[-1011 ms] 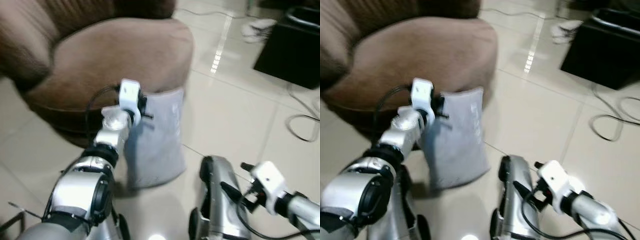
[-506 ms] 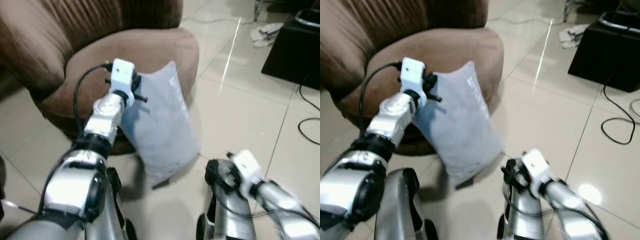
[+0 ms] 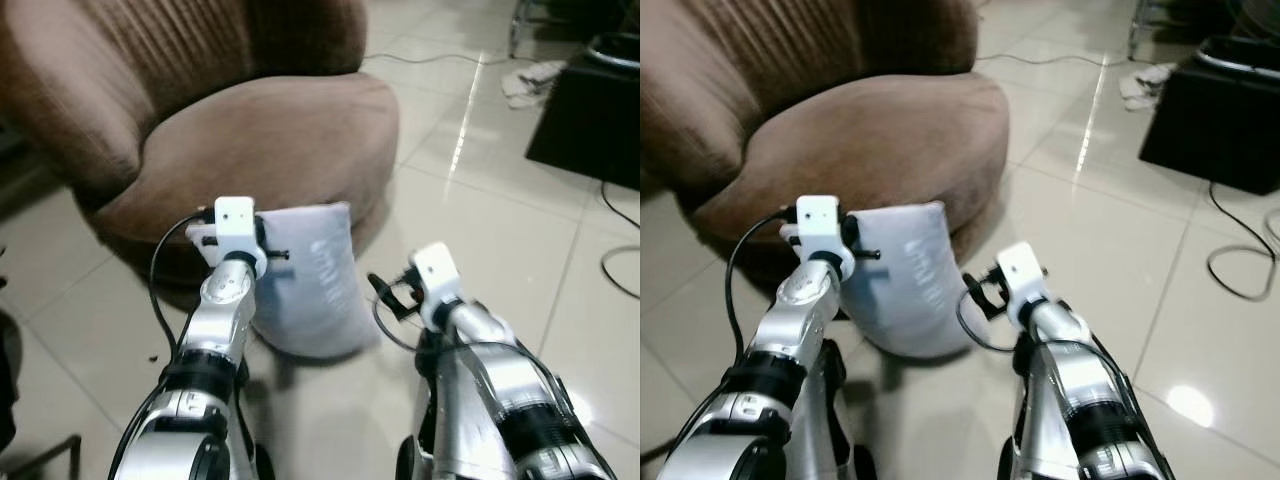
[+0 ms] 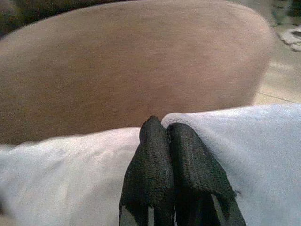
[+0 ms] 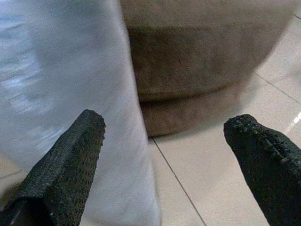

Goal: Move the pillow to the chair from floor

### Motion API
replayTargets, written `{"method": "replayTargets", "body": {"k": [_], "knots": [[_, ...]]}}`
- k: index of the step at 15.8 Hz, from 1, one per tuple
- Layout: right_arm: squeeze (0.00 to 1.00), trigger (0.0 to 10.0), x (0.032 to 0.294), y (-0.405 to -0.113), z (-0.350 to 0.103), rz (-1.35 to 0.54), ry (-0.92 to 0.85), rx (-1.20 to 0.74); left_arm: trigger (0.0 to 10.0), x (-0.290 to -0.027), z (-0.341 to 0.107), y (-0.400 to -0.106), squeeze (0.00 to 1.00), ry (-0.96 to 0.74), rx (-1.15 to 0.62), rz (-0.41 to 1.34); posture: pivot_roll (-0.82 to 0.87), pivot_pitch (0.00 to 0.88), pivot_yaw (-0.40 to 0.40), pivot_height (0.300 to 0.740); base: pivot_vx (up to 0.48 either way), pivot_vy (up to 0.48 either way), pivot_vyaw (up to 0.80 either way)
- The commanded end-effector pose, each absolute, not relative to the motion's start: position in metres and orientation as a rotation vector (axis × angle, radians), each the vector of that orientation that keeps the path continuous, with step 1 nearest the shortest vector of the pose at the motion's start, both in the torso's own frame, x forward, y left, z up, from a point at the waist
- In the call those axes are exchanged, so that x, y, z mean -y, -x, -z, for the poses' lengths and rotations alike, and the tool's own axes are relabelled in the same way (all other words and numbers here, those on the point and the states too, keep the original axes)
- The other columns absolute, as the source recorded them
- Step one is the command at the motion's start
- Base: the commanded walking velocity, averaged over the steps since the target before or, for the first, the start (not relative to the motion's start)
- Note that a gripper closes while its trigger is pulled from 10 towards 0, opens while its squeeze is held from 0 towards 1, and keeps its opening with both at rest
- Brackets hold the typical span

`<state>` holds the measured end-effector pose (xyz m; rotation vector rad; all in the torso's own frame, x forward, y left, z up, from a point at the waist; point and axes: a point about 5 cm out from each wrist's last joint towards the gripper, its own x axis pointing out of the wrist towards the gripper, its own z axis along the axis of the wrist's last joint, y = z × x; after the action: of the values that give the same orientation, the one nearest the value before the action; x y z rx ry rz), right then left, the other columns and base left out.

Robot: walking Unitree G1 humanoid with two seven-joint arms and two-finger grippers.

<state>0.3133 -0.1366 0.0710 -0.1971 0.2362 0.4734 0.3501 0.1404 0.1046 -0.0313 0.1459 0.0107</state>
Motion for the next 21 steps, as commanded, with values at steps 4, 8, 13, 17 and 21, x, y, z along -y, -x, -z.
{"method": "replayTargets", "body": {"k": [4,8,13,17,21], "knots": [[0.0,10.0,0.118,-0.332,-0.08,-0.506,0.187,-0.19,10.0,-0.162,-0.12,-0.34,0.0,-0.023,-0.081,-0.1,-0.03,0.0,0.033,0.383,0.0,0.0,0.0],[0.0,10.0,0.102,-0.34,-0.087,-0.547,0.156,-0.144,10.0,-0.168,-0.121,-0.336,0.0,-0.054,-0.087,-0.117,0.01,0.0,0.017,0.393,0.0,0.0,0.0],[0.0,10.0,0.095,-0.338,-0.08,-0.55,0.132,-0.145,10.0,-0.159,-0.119,-0.336,0.0,-0.108,-0.106,-0.076,0.0,0.0,0.03,0.443,0.0,0.0,0.0],[0.0,10.0,0.093,-0.335,-0.078,-0.545,0.106,-0.13,10.0,-0.151,-0.117,-0.337,0.0,-0.112,-0.12,-0.048,-0.03,0.0,0.046,0.483,0.0,0.0,0.0],[0.0,10.0,0.097,-0.336,-0.079,-0.523,0.1,-0.118,10.0,-0.146,-0.116,-0.34,0.0,-0.108,-0.127,-0.034,-0.05,0.0,0.056,0.523,0.0,0.0,0.0]]}}
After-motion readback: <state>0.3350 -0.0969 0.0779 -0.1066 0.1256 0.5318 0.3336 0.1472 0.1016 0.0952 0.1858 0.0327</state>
